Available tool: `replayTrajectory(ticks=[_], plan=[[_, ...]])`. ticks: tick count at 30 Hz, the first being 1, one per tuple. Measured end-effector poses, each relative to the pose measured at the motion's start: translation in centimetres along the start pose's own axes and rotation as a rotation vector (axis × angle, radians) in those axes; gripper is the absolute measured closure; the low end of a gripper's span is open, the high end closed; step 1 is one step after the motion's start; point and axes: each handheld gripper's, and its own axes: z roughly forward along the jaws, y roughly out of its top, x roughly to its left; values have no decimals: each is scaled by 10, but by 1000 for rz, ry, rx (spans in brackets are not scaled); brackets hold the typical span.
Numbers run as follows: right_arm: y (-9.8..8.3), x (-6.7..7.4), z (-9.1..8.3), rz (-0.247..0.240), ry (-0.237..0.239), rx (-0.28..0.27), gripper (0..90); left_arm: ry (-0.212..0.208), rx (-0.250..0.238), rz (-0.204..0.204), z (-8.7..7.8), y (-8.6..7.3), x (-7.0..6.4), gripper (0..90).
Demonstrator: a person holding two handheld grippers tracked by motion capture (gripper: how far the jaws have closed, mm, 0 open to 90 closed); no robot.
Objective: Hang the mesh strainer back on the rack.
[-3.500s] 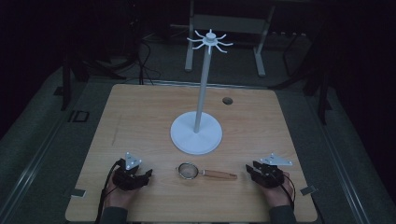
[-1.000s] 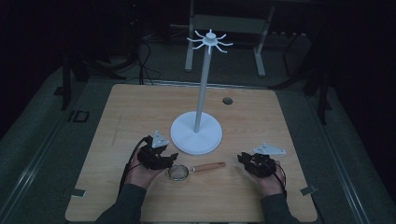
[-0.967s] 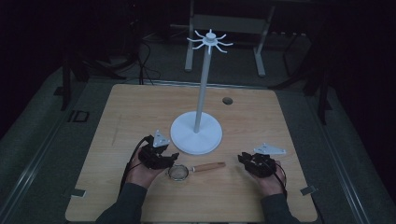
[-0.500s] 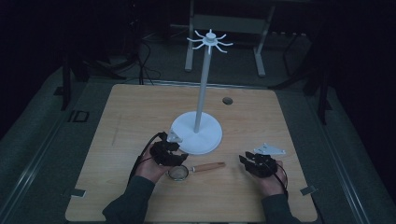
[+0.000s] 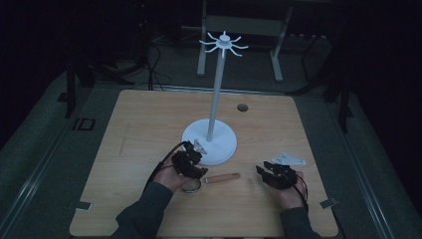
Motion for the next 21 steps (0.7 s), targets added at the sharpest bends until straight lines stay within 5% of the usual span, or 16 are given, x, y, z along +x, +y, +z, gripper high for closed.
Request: replayTrajectory(ticks=[21], plan=[[-2, -2, -1, 7, -3, 1, 573, -93, 181, 100, 30, 26, -6, 594]])
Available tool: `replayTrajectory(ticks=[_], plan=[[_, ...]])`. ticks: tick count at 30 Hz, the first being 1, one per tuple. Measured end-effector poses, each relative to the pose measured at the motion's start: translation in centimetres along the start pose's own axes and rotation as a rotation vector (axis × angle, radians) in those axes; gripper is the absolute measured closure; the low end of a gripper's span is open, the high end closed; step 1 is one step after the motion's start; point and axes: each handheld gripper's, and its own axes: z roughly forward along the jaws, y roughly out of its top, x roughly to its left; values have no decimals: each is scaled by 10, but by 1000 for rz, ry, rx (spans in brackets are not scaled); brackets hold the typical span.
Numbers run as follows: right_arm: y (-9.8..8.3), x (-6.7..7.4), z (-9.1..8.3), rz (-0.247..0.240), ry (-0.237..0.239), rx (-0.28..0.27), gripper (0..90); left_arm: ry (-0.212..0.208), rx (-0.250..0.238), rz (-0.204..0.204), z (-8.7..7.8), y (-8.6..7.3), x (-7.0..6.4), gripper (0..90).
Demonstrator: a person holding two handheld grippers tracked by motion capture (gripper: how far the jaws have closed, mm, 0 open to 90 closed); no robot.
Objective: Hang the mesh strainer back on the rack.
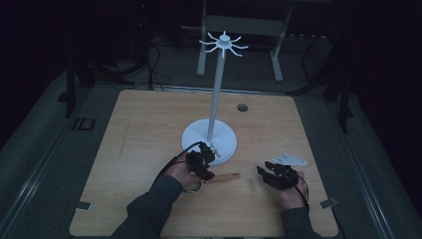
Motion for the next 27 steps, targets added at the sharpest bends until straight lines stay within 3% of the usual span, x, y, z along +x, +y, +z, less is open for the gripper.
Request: replayTrajectory(ticks=[18, 27], plan=[[-1, -1, 0, 4, 1, 3, 564, -53, 152, 51, 21, 12, -6, 611], [-2, 0, 1, 5, 3, 9, 563, -87, 191, 36, 28, 14, -4, 634]])
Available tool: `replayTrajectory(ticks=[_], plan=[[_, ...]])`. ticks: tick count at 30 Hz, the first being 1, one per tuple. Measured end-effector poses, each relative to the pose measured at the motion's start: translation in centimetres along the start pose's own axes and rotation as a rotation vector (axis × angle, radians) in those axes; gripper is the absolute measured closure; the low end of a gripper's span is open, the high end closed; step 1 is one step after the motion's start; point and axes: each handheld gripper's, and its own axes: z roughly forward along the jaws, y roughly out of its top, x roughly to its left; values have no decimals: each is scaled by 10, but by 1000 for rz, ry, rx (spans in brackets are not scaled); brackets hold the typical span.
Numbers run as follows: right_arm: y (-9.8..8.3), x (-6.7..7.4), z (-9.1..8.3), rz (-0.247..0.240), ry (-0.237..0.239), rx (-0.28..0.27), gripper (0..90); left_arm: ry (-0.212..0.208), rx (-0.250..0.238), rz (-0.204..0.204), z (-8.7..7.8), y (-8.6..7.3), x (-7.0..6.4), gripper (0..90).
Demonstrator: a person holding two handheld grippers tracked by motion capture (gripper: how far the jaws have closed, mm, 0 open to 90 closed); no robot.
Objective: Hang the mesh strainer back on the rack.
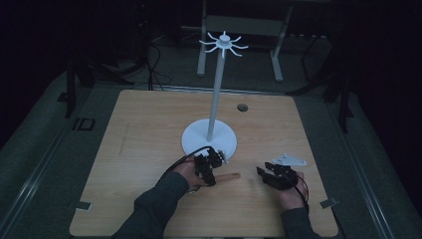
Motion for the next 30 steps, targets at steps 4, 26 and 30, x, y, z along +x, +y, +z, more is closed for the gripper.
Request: replayTrajectory(ticks=[4, 26, 30], plan=[[0, 0, 0, 1, 0, 0, 564, -5, 16, 3, 1, 2, 1, 637], [-2, -2, 0, 16, -10, -6, 547, 42, -37, -17, -13, 0, -1, 688], [-2, -2, 1, 20, -10, -7, 543, 64, -85, -27, -25, -3, 0, 689]])
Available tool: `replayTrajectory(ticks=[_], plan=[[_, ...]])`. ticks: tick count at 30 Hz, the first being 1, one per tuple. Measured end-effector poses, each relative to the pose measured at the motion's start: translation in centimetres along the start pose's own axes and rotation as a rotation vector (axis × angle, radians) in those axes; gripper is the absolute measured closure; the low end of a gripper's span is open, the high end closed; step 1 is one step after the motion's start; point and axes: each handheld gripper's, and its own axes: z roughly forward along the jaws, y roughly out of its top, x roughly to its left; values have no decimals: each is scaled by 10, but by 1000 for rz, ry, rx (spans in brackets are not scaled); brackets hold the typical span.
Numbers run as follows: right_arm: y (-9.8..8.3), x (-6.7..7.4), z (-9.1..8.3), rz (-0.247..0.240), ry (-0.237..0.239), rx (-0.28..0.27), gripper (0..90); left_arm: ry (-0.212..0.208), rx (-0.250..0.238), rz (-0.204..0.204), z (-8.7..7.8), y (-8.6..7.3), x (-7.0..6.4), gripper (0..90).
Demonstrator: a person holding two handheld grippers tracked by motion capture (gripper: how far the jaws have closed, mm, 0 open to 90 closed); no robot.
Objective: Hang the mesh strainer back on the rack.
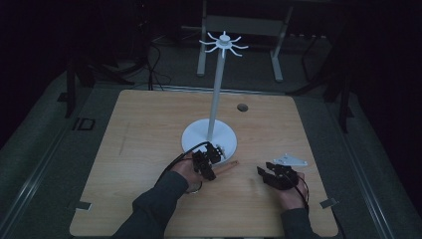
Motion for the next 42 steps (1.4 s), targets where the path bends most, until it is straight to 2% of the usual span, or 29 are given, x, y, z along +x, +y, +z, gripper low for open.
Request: replayTrajectory(ticks=[7, 8, 13, 16, 18, 20, 25, 26, 42], plan=[[0, 0, 0, 2, -1, -2, 540, 27, -65, -25, -14, -3, 1, 689], [0, -1, 0, 2, -3, -4, 540, 39, -104, -35, -20, -4, 1, 689], [0, -1, 0, -1, -5, -7, 539, 59, -150, -53, -28, -6, 1, 689], [0, -1, 0, 2, -6, -8, 539, 75, -212, -86, -36, -8, 1, 689], [0, -1, -1, 1, -8, -9, 538, 79, -223, -89, -38, -9, 1, 689], [-1, -1, -1, 4, -10, -11, 537, 89, -262, -99, -45, -10, 2, 689], [-1, -2, -1, 8, -12, -12, 537, 102, -298, -116, -51, -11, 1, 689], [-1, -2, -1, 9, -13, -12, 537, 111, -330, -128, -56, -12, 1, 689], [-2, -3, -2, 21, -23, -22, 534, 190, -521, -194, -83, -21, 0, 689]])
